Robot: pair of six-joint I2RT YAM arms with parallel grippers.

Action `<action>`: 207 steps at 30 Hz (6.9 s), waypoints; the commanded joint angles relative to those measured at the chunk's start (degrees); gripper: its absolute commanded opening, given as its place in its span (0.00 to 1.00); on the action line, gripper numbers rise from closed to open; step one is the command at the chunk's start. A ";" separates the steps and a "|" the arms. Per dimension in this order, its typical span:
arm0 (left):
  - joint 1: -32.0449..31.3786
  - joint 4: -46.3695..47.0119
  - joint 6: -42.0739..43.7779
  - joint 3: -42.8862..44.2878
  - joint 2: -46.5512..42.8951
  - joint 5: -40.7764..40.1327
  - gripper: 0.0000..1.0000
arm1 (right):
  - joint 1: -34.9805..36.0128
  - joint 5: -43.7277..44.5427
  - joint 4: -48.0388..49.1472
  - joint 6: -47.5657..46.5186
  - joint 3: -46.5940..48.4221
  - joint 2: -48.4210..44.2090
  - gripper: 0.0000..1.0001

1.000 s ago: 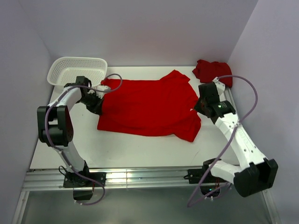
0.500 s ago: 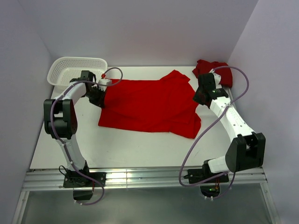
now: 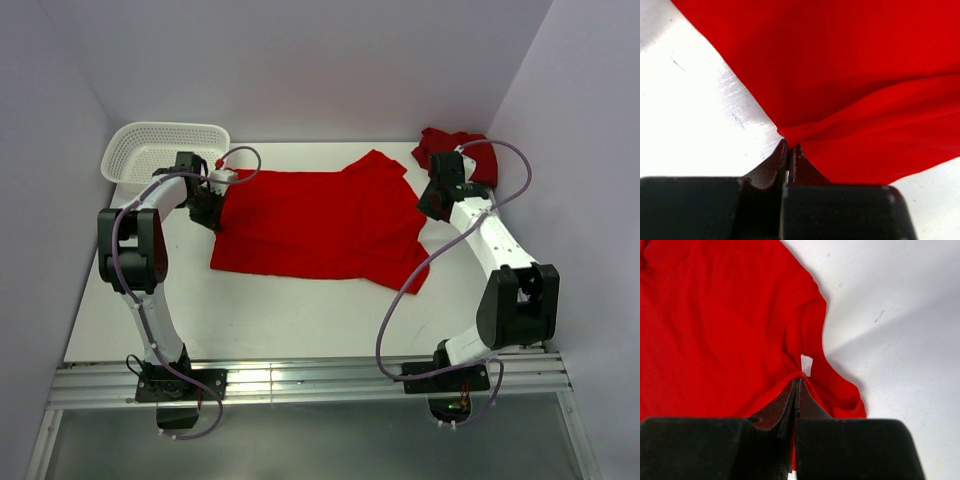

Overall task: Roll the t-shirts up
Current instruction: Fold the tshirt

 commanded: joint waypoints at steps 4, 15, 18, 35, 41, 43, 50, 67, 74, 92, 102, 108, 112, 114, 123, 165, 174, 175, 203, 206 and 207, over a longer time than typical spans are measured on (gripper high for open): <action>-0.06 2.73 -2.22 1.91 0.50 -2.36 0.00 | -1.46 -1.00 3.86 -1.32 3.03 2.26 0.00; -0.15 3.34 -3.01 2.88 1.38 -3.15 0.00 | -2.16 -1.53 4.21 -1.06 6.72 6.13 0.00; -0.15 3.87 -3.10 2.88 1.73 -3.50 0.00 | -2.25 -2.05 4.56 -1.06 7.42 7.09 0.00; -1.12 7.30 -5.12 2.88 1.12 -4.91 0.41 | -2.34 -2.49 4.38 -1.24 12.08 16.06 0.00; -1.12 8.62 -5.74 2.44 -1.42 -4.29 0.61 | -2.34 -2.93 4.74 -0.97 12.87 18.61 0.00; -1.12 8.97 -5.56 2.00 -2.39 -3.86 0.64 | -2.34 -2.85 4.65 -0.89 13.05 19.05 0.00; -0.07 7.92 -5.56 1.65 -7.58 -1.84 0.71 | -2.34 -0.56 2.80 -0.71 15.16 20.02 0.54; 1.17 3.08 -4.68 -3.79 -19.44 0.45 0.71 | 5.48 -3.55 9.21 7.19 -8.83 3.41 0.40; 1.17 3.34 -4.60 -7.05 -21.38 0.54 0.70 | 8.91 -3.29 11.06 9.92 -13.23 4.20 0.41; 1.61 3.35 -3.37 -9.78 -22.17 0.98 0.68 | 9.00 -2.06 12.03 11.07 -13.14 7.97 0.43; 1.69 3.43 -3.10 -10.22 -21.82 1.24 0.66 | 9.00 -1.88 11.07 10.98 -10.42 9.38 0.06; 1.69 3.35 -2.84 -10.22 -21.12 1.33 0.66 | 9.00 -1.18 7.47 9.58 -4.28 11.40 0.01; 1.69 3.43 -2.75 -10.31 -20.77 1.24 0.66 | 9.00 -1.26 5.36 8.61 2.58 13.77 0.00; 1.69 3.35 -2.58 -10.22 -20.24 1.24 0.66 | 9.00 -1.44 4.22 8.00 5.30 15.88 0.00; 1.69 3.43 -2.57 -10.39 -18.05 0.98 0.66 | 9.00 -3.28 -0.71 5.01 24.01 28.53 0.00; 7.76 -1.49 -0.64 -20.32 -11.98 11.87 0.75 | 9.09 -0.91 6.14 10.53 -9.60 -5.02 0.57; 8.11 1.23 -4.68 -22.78 -7.85 16.01 0.66 | 6.02 -3.89 9.66 17.03 -31.23 -23.74 0.62; 8.11 1.76 -5.29 -23.13 -7.67 15.92 0.63 | 5.84 -4.08 9.74 17.22 -33.16 -24.71 0.62; 8.28 3.17 -5.39 -22.61 -7.76 13.37 0.00 | 5.57 -5.31 15.46 22.93 -43.12 -23.40 0.36; 8.20 3.00 -4.60 -22.61 -8.37 12.23 0.00 | 5.57 -2.50 11.78 21.27 -40.04 -22.09 0.20; 8.28 2.65 -4.25 -22.61 -8.81 11.97 0.00 | 5.57 -1.80 10.46 20.92 -38.38 -22.00 0.19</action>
